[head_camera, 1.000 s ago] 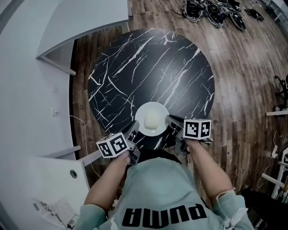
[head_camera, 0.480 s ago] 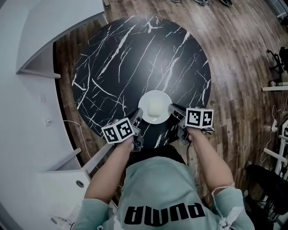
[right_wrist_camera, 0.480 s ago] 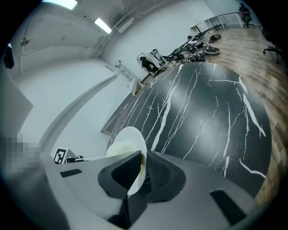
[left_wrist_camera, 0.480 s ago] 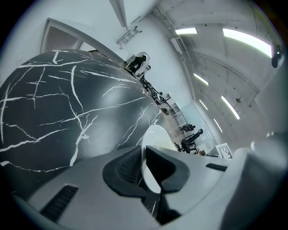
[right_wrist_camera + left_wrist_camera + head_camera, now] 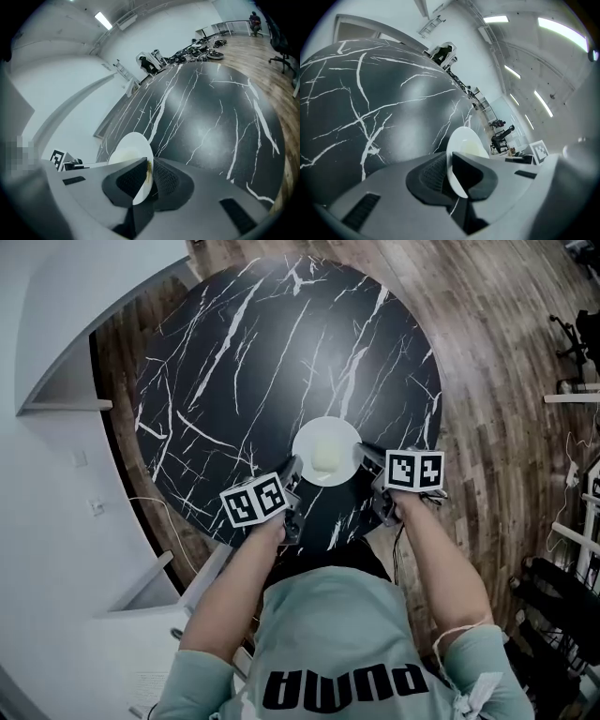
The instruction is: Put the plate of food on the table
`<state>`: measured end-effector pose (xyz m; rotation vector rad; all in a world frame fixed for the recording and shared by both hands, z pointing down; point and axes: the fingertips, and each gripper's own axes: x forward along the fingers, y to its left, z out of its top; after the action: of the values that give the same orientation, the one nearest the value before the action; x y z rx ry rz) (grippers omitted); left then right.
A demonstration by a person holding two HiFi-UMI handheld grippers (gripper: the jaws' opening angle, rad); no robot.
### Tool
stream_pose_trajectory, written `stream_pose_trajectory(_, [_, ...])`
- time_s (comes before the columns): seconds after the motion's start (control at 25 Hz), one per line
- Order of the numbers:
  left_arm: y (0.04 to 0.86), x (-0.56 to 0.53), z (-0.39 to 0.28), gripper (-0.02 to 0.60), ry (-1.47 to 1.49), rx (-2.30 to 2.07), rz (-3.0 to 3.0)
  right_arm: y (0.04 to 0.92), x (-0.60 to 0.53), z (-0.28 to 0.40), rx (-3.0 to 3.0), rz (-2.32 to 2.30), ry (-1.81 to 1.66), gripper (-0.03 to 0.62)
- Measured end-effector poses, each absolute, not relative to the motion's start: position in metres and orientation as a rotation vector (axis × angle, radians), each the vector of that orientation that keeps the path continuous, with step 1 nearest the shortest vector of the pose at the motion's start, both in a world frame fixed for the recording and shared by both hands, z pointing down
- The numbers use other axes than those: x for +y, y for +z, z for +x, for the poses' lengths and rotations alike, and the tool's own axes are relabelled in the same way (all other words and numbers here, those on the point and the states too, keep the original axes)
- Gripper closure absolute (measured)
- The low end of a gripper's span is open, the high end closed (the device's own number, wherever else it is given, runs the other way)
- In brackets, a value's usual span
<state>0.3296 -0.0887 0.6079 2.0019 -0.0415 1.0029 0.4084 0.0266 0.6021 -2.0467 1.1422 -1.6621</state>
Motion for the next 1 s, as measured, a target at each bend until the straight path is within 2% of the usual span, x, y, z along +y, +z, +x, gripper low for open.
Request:
stream_pose_trajectory(0.76, [0.631,-0.079,0.336,0.545,1.104,0.026,2.008,0.623,0.03,0.421,1.062,-2.158,-1.714,0.556])
stream_pose_trajectory(0.84, [0.629,-0.078,0.337,0.539,1.097,0.036,2.011,0.623,0.032,0.423,1.044,-2.175,-1.712,0.551])
stream_pose_trajectory(0.92, [0.626,-0.079,0.335,0.489,1.085,0.036,2.023,0.621,0.039,0.426,1.005,-2.202,-1.7,0.531])
stream_pose_trajectory(1.0, [0.622,-0.086,0.328,0.482,1.068,0.016,2.05,0.616,0.051,0.43,0.976,-2.25,-1.67,0.53])
